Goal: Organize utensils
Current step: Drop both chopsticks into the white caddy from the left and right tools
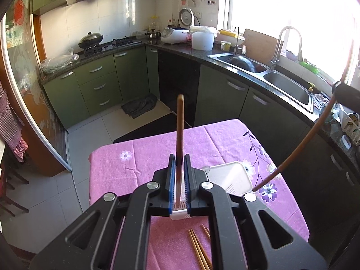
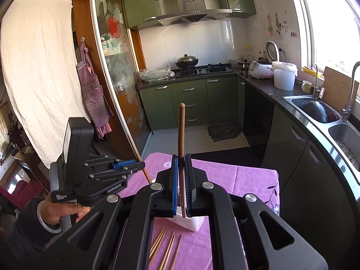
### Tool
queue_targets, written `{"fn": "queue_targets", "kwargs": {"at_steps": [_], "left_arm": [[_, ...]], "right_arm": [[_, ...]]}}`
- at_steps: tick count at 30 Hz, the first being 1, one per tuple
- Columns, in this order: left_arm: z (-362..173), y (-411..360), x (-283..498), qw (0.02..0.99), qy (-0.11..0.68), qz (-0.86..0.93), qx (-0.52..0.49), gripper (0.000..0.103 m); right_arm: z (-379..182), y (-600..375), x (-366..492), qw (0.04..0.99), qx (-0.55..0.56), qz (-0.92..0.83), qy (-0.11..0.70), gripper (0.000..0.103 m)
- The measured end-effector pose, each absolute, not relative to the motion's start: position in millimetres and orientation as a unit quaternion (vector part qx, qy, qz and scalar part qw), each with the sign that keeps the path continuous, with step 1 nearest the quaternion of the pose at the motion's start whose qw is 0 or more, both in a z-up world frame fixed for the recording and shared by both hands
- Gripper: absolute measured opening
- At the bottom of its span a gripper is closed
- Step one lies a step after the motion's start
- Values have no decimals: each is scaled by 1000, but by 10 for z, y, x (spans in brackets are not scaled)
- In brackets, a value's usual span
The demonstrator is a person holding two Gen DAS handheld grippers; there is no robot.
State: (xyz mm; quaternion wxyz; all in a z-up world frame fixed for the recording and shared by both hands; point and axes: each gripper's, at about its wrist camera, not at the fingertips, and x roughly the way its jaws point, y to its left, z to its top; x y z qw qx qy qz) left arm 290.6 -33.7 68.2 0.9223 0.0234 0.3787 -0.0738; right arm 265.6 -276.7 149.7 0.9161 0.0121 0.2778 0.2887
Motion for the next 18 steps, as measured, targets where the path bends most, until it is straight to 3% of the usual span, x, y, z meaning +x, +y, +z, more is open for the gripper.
{"fn": "queue_targets", "kwargs": {"at_steps": [4, 13, 18], "left_arm": [[638, -317, 2833, 922, 378, -78, 26, 25], [723, -277, 2422, 924, 370, -94, 32, 28], [717, -263, 2250, 918, 382, -105, 30, 28]], "right_arm": [[1387, -2641, 2876, 913, 10, 282, 293, 6], [884, -2430, 3167, 900, -1, 274, 338, 7], [902, -2422, 3115, 900, -4, 278, 336, 8]]}}
